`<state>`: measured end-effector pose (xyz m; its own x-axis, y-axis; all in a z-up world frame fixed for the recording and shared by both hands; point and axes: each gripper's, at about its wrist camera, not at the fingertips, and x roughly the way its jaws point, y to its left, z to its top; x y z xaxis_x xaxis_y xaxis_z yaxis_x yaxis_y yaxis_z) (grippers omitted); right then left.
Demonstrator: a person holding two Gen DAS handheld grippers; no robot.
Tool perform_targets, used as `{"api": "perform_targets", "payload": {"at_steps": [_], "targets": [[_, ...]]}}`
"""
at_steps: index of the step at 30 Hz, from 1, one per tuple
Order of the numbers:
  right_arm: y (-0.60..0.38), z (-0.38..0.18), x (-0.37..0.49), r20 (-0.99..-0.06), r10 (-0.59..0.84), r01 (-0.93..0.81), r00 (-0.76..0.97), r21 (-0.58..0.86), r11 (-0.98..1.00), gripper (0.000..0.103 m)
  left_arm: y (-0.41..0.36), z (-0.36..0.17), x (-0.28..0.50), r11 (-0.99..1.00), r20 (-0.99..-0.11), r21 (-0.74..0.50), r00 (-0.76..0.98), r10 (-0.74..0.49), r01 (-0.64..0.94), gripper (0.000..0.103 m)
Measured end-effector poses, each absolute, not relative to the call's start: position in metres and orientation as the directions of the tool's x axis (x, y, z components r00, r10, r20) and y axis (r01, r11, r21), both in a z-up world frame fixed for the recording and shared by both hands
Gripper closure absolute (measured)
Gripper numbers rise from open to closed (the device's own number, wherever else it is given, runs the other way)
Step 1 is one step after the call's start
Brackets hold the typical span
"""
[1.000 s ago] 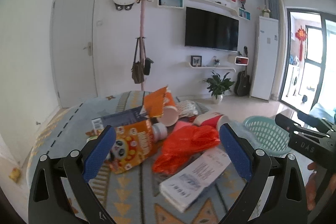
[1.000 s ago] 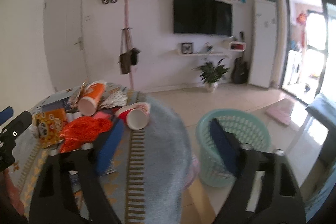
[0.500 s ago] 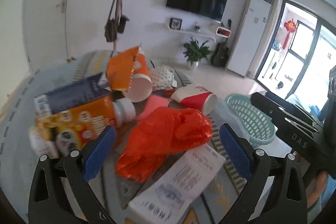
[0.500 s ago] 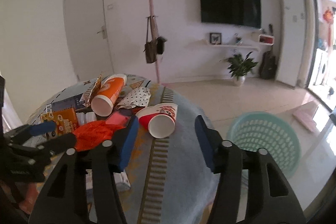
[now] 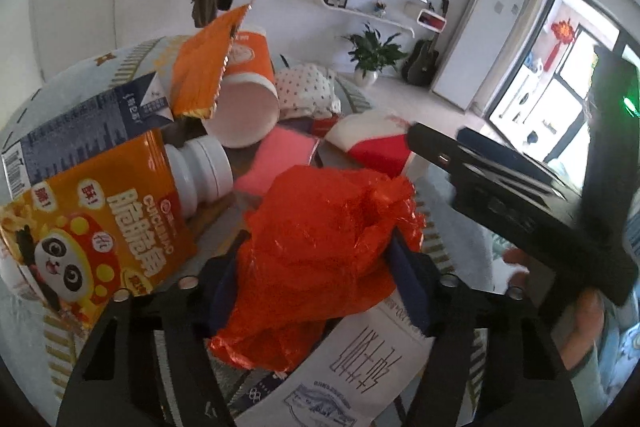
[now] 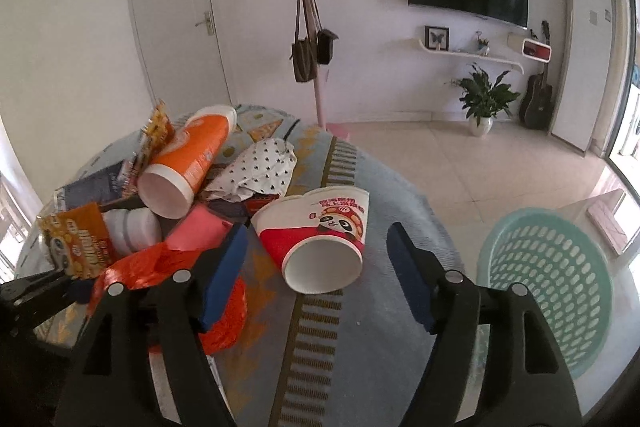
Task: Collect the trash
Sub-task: 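Reach the left tool to the orange plastic bag and the right tool to the red-white paper cup, then grasp the orange plastic bag with the left tool while the right tool grasps the red-white paper cup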
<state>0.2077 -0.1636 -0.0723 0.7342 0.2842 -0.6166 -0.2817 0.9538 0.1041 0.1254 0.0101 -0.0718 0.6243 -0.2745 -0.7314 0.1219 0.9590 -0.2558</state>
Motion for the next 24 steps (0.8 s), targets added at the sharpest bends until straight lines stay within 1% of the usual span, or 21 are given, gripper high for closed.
{"api": "perform_targets", "payload": {"at_steps": [1,2,4,7,11,14,17,20,24], "targets": [[-0.163,-0.076,0.212,-0.626,0.28,-0.278,0.728,0.104,0.955,0.033,0.009,-0.071,0.124,0.961,-0.734,-0.246,0.624,-0.268,0.123,0.051],[-0.163,-0.079,0.215,-0.634,0.278,-0.275,0.722,0.106,0.956,0.033,0.007,-0.068,0.121,0.962,-0.731,-0.238,0.629,-0.266,0.131,0.055],[-0.162,-0.085,0.223,-0.649,0.28,-0.27,0.707,0.118,0.956,0.031,0.005,-0.065,0.12,0.966,-0.729,-0.219,0.634,-0.257,0.139,0.065],[-0.164,-0.092,0.233,-0.675,0.294,-0.265,0.677,0.149,0.953,0.029,0.006,-0.062,0.118,0.963,-0.717,-0.228,0.644,-0.266,0.145,0.075],[-0.169,-0.098,0.244,-0.702,0.319,-0.255,0.637,0.198,0.946,0.026,0.009,-0.061,0.115,0.956,-0.693,-0.255,0.662,-0.285,0.145,0.078],[-0.171,-0.105,0.255,-0.728,0.358,-0.262,0.585,0.248,0.933,0.027,0.013,-0.058,0.111,0.954,-0.678,-0.265,0.676,-0.287,0.139,0.079],[-0.171,-0.108,0.259,-0.735,0.379,-0.272,0.562,0.269,0.924,0.042,0.016,-0.055,0.107,0.949,-0.659,-0.28,0.69,-0.299,0.144,0.079],[-0.171,-0.103,0.253,-0.724,0.371,-0.277,0.581,0.253,0.927,0.043,0.016,-0.049,0.105,0.949,-0.649,-0.277,0.7,-0.299,0.149,0.08],[-0.179,-0.086,0.237,-0.675,0.364,-0.276,0.642,0.24,0.931,0.043,0.014,-0.031,0.096,0.946,-0.61,-0.278,0.73,-0.309,0.169,0.08]]}}
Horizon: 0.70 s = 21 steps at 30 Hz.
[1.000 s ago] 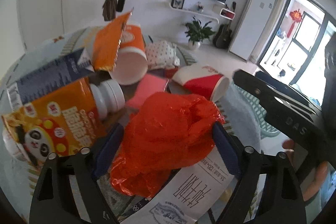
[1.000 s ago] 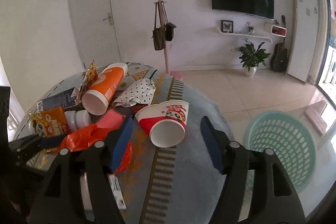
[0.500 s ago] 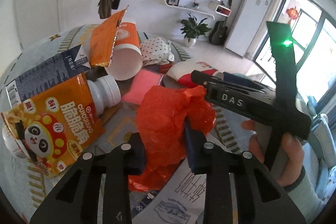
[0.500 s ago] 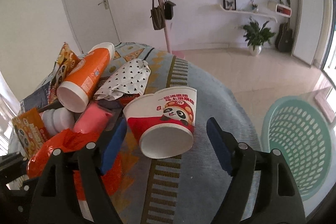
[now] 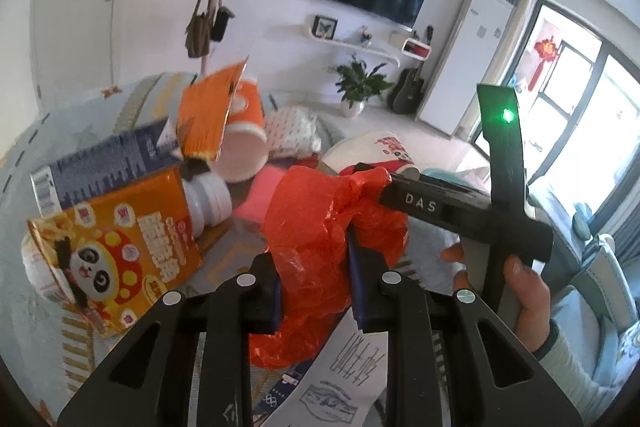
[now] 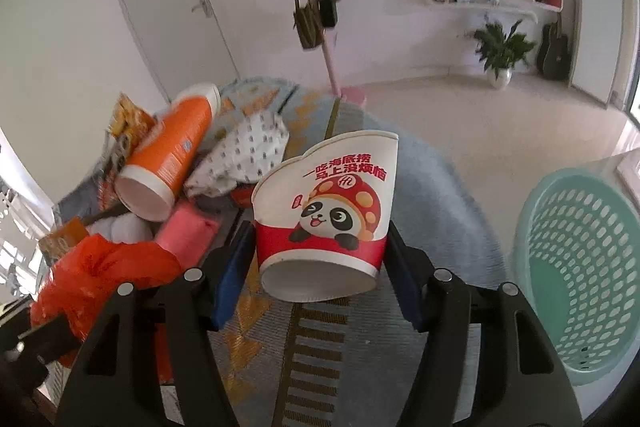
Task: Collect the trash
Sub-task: 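Grasp the orange plastic bag with the left tool while the right tool grasps the red-white paper cup, then carry both items over the teal basket and open both tools to drop them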
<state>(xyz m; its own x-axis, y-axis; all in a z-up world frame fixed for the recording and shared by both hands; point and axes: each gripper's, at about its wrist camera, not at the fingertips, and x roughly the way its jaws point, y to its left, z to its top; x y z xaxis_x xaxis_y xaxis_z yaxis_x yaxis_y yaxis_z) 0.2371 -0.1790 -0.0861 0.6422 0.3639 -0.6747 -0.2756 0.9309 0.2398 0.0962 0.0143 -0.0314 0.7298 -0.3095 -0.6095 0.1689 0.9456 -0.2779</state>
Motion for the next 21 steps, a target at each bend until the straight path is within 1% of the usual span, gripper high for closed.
{"api": "perform_targets", "payload": {"at_steps": [3,7,9,12,15,17,21], "targets": [[-0.191,-0.064,0.224,-0.629,0.348,-0.271,0.696,0.219,0.937,0.043,0.009,-0.013,0.09,0.945,-0.575,-0.269,0.756,-0.313,0.186,0.08],[-0.219,-0.039,0.207,-0.575,0.319,-0.242,0.753,0.208,0.948,0.043,-0.005,0.009,0.09,0.924,-0.549,-0.311,0.752,-0.365,0.222,0.08],[-0.237,-0.031,0.2,-0.559,0.307,-0.22,0.77,0.218,0.951,0.043,-0.021,0.02,0.091,0.918,-0.53,-0.308,0.756,-0.383,0.249,0.08],[-0.272,-0.021,0.186,-0.538,0.227,-0.148,0.812,0.186,0.971,0.043,-0.055,0.033,0.095,0.907,-0.513,-0.297,0.752,-0.415,0.298,0.08],[-0.309,-0.019,0.18,-0.532,0.153,-0.076,0.833,0.164,0.984,0.043,-0.095,0.044,0.106,0.889,-0.503,-0.291,0.733,-0.457,0.355,0.08],[-0.339,-0.022,0.178,-0.539,0.114,-0.019,0.835,0.179,0.984,0.043,-0.116,0.045,0.116,0.876,-0.496,-0.296,0.723,-0.481,0.38,0.08],[-0.379,-0.04,0.177,-0.563,0.056,0.071,0.825,0.202,0.977,0.043,-0.157,0.034,0.141,0.858,-0.503,-0.31,0.696,-0.513,0.409,0.08]]}}
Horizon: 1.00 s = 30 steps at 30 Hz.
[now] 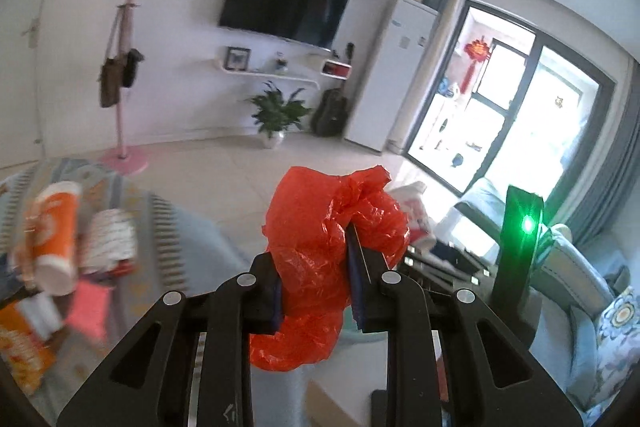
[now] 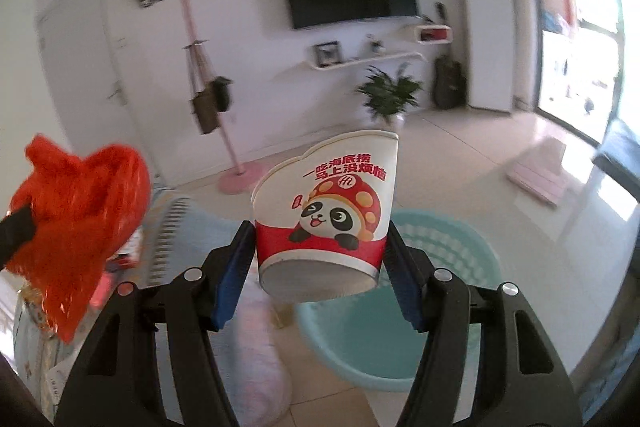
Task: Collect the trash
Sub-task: 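Carry both items over the teal basket and open both tools to drop them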
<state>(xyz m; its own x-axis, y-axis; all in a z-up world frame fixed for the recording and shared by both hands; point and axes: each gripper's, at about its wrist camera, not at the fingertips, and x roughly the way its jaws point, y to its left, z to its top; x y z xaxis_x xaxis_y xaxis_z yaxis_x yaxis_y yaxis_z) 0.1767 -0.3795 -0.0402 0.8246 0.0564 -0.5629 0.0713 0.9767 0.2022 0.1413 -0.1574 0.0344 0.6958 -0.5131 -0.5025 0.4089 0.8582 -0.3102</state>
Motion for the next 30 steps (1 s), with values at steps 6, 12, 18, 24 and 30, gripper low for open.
{"api": "perform_targets", "payload": {"at_steps": [6,12,18,24,30], "targets": [[-0.413,-0.095,0.193,-0.677,-0.053,0.224,0.734,0.167,0.96,0.043,-0.217,-0.013,0.191,0.855,-0.577,-0.337,0.631,-0.518,0.394,0.08],[-0.432,-0.149,0.204,-0.777,-0.091,0.305,0.623,0.135,0.943,0.042,-0.261,-0.072,0.235,0.837,-0.671,-0.38,0.505,-0.542,0.394,0.08],[-0.445,-0.183,0.208,-0.837,-0.125,0.357,0.533,0.088,0.93,0.042,-0.281,-0.101,0.254,0.839,-0.725,-0.361,0.444,-0.527,0.407,0.066],[-0.444,-0.185,0.197,-0.833,-0.099,0.353,0.544,0.121,0.928,0.037,-0.275,-0.097,0.243,0.839,-0.713,-0.361,0.46,-0.53,0.406,0.054],[-0.435,-0.163,0.189,-0.795,-0.078,0.329,0.602,0.158,0.931,0.037,-0.253,-0.072,0.225,0.838,-0.664,-0.377,0.515,-0.541,0.394,0.049]]}}
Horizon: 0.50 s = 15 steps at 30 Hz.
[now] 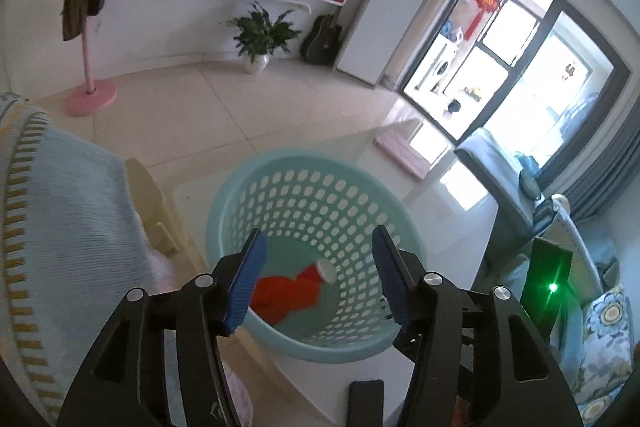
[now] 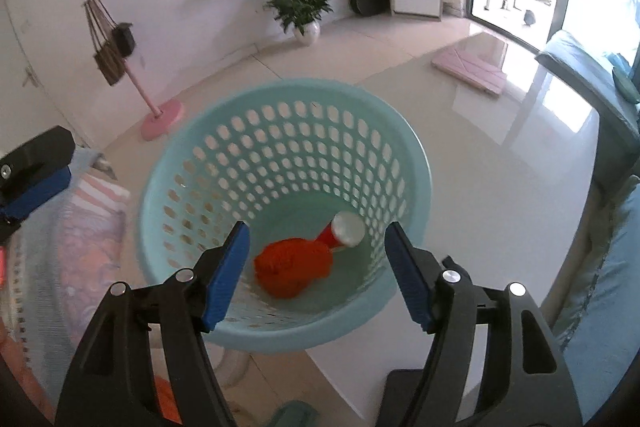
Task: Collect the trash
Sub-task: 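Carry both items over the teal basket and open both tools to drop them, then return both tools to the table, left toward the snack bag, right toward the receipt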
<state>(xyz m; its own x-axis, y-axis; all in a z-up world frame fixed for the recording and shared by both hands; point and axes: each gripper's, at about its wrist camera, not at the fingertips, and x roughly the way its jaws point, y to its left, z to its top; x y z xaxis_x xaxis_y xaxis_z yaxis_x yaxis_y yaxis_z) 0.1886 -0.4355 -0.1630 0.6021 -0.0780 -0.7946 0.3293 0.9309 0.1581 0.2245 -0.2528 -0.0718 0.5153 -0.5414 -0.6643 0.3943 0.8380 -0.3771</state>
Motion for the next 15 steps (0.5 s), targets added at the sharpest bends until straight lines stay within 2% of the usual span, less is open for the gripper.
{"api": "perform_targets", "payload": {"at_steps": [7,15], "targets": [[-0.4,-0.108,0.176,-0.695,-0.044,0.236,0.718,0.184,0.954,0.037,-0.225,-0.027,0.188,0.838,-0.593,-0.365,0.593,-0.545,0.405,0.049],[-0.323,-0.048,0.149,-0.566,0.067,0.033,0.821,0.165,0.986,0.037,-0.164,0.032,0.13,0.861,-0.478,-0.332,0.718,-0.506,0.386,0.045]]}}
